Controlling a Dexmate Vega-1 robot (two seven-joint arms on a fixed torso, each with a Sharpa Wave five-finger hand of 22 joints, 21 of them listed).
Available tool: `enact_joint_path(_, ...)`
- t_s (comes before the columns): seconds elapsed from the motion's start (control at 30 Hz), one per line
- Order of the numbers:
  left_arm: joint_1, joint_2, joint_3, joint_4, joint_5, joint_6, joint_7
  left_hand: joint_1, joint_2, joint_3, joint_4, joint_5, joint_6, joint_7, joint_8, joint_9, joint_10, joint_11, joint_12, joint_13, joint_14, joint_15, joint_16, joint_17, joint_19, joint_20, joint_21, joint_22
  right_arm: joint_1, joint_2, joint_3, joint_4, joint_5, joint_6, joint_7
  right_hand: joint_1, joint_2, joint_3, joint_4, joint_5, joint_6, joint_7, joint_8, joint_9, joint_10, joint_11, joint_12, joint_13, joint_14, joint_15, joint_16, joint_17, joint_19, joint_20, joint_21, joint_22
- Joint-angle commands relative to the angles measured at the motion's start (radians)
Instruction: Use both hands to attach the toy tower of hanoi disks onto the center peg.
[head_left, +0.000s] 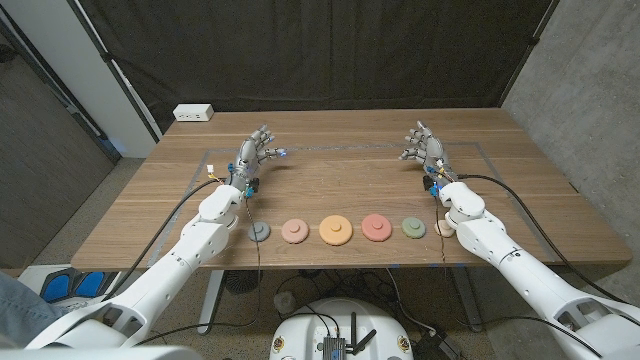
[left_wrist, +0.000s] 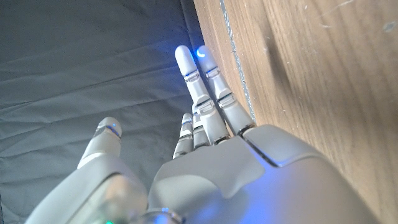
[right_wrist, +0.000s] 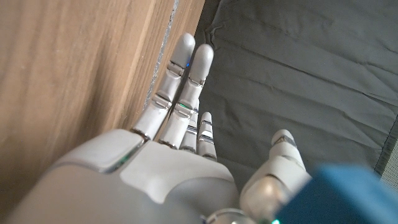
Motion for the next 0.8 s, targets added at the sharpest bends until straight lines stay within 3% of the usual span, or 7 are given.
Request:
enact_joint_path(0.03, 0.006, -0.002, 0.001, 0.001, 0.015, -0.013, 0.02, 0.023, -0.006, -0.007, -0.003, 0.006, 0.015, 0.004, 0.002, 0.002, 0.004, 0.01, -0.008, 0.004, 0.016, -0.045, 0.037, 0.033, 0.025, -0.007, 0.027, 0.026, -0.008, 0.001, -0.003, -0.011, -0.006, -0.014, -0.02, 0.045, 0.004, 0.005, -0.012, 0.004, 0.014, -0.003, 0.0, 0.006, -0.002, 0.001, -0.007, 0.015, -0.018, -0.074, 0.085, 0.106, 0.005, -0.025, 0.048, 0.049)
enact_joint_path(0.27, 0.012, -0.004, 0.001, -0.002, 0.023, -0.013, 0.038, 0.065, -0.019, -0.022, -0.003, 0.007, 0.033, -0.001, 0.001, 0.005, 0.018, 0.002, -0.015, 0.005, 0.061, -0.079, 0.155, 0.139, 0.061, -0.031, 0.095, 0.093, -0.013, -0.001, -0.007, -0.023, -0.014, -0.025, -0.035, 0.072, 0.016, 0.021, -0.009, 0.005, 0.026, -0.003, 0.0, 0.009, 0.018, -0.002, -0.009, 0.029, -0.001, -0.084, 0.154, 0.196, 0.054, -0.086, 0.114, 0.103)
enact_joint_path(0.4, 0.017, -0.002, 0.003, -0.011, 0.03, -0.009, 0.049, 0.087, -0.025, -0.027, -0.004, 0.007, 0.045, 0.002, 0.002, 0.005, 0.031, -0.002, -0.014, 0.005, 0.078, -0.084, 0.209, 0.19, 0.091, -0.052, 0.128, 0.118, -0.014, -0.004, -0.009, -0.031, -0.025, -0.034, -0.05, 0.075, 0.009, 0.028, -0.003, 0.003, 0.049, -0.008, 0.004, 0.01, 0.053, -0.016, -0.005, 0.041, 0.046, -0.083, 0.23, 0.294, 0.098, -0.131, 0.16, 0.134)
enact_joint_path(0.43, 0.019, -0.002, 0.003, -0.015, 0.035, -0.008, 0.058, 0.092, -0.025, -0.027, -0.004, 0.008, 0.047, 0.003, 0.002, 0.005, 0.033, -0.001, -0.015, 0.005, 0.083, -0.086, 0.22, 0.2, 0.102, -0.059, 0.134, 0.119, -0.014, -0.003, -0.009, -0.033, -0.028, -0.035, -0.055, 0.073, 0.008, 0.03, -0.001, 0.003, 0.053, -0.01, 0.004, 0.01, 0.07, -0.007, -0.001, 0.045, 0.057, -0.082, 0.249, 0.321, 0.107, -0.137, 0.168, 0.139)
enact_joint_path(0.53, 0.025, -0.004, 0.002, -0.022, 0.044, -0.009, 0.078, 0.105, -0.03, -0.027, -0.004, 0.008, 0.051, 0.005, 0.001, 0.005, 0.035, -0.004, -0.016, 0.005, 0.1, -0.089, 0.252, 0.229, 0.125, -0.078, 0.154, 0.131, -0.018, -0.001, -0.008, -0.038, -0.037, -0.039, -0.078, 0.066, 0.009, 0.041, 0.004, 0.004, 0.081, -0.013, 0.009, 0.011, 0.116, -0.013, 0.008, 0.062, 0.096, -0.081, 0.316, 0.414, 0.143, -0.14, 0.206, 0.169)
enact_joint_path(0.7, 0.034, -0.011, -0.001, -0.03, 0.045, -0.009, 0.099, 0.118, -0.035, -0.026, -0.003, 0.008, 0.057, 0.004, 0.001, 0.005, 0.02, -0.01, -0.025, 0.004, 0.125, -0.09, 0.289, 0.263, 0.153, -0.103, 0.182, 0.15, -0.032, 0.002, -0.002, -0.05, -0.044, -0.042, -0.112, 0.067, 0.008, 0.05, 0.002, 0.005, 0.104, -0.013, 0.014, 0.011, 0.142, -0.021, 0.013, 0.07, 0.121, -0.082, 0.355, 0.44, 0.169, -0.141, 0.23, 0.188)
enact_joint_path(0.8, 0.038, -0.017, -0.004, -0.029, 0.04, -0.017, 0.1, 0.122, -0.037, -0.026, -0.002, 0.009, 0.06, 0.001, 0.001, 0.005, 0.012, -0.021, -0.028, 0.004, 0.131, -0.09, 0.296, 0.268, 0.163, -0.11, 0.19, 0.154, -0.039, 0.003, 0.0, -0.056, -0.051, -0.041, -0.13, 0.064, 0.002, 0.056, 0.002, 0.006, 0.157, 0.01, 0.033, 0.014, 0.136, -0.024, 0.005, 0.079, 0.133, -0.08, 0.389, 0.445, 0.167, -0.141, 0.235, 0.196)
